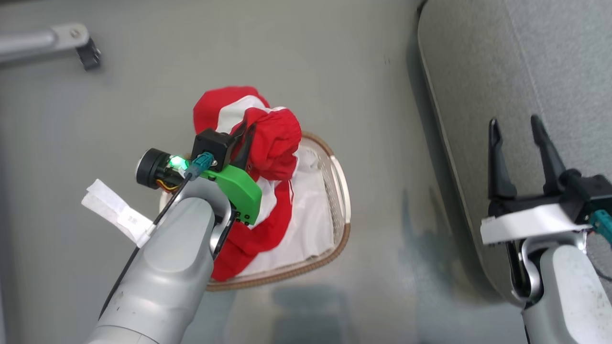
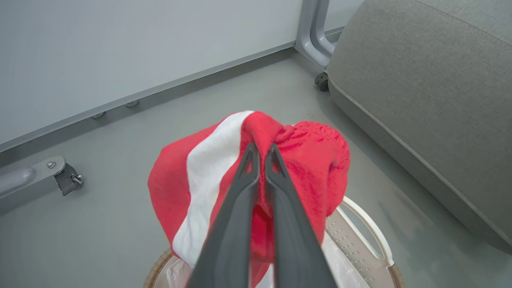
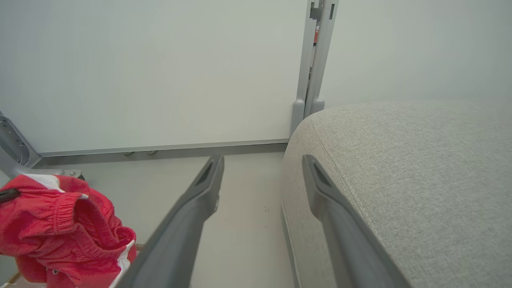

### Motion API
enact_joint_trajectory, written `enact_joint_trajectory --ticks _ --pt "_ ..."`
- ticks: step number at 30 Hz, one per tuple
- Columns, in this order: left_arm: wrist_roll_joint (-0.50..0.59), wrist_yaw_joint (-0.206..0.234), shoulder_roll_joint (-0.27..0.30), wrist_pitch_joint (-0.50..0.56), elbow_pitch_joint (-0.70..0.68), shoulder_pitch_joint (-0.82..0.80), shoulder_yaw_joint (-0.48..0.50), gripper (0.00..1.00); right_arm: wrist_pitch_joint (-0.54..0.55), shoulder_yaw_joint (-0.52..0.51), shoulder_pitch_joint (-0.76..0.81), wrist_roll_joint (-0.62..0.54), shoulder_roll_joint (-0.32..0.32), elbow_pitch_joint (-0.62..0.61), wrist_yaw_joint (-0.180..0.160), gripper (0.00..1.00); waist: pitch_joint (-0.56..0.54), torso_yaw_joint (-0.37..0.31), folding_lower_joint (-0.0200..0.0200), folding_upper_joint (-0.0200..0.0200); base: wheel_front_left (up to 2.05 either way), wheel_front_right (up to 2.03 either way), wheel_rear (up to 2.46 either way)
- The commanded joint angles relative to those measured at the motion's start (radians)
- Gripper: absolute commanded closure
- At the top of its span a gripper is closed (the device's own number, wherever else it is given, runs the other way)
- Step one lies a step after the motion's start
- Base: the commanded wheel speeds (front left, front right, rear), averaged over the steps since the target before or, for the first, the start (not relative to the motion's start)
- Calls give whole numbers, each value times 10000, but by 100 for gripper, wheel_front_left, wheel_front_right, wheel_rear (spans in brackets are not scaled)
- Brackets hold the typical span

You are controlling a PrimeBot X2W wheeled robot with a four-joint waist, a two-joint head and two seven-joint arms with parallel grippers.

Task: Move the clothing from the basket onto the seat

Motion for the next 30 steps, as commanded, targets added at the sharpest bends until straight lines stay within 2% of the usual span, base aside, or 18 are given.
enact_joint_trajectory --ticks 1,10,15,21,30 --pt "-122 -49 -11 -52 -190 163 -63 100 -49 -49 324 -109 -46 81 -6 0 -1663 570 0 0 0 0 0" --pt "-935 -76 -14 679 -1365 -410 -724 100 -49 -21 1254 -352 -44 378 -6 0 -3606 769 0 0 0 0 0" --pt "-1904 -80 -12 1369 -1969 -970 -915 100 -49 150 1660 -423 -41 551 -6 0 -4486 817 0 0 0 0 0" --pt "-3002 -81 -10 2158 -2513 -1697 -1212 100 -49 398 1699 -480 -43 594 -6 0 -4809 719 0 0 0 0 0" --pt "-3728 -81 -9 2632 -3024 -2471 -1649 100 -49 1275 1111 -495 -43 615 -6 0 -4910 594 0 0 0 0 0"
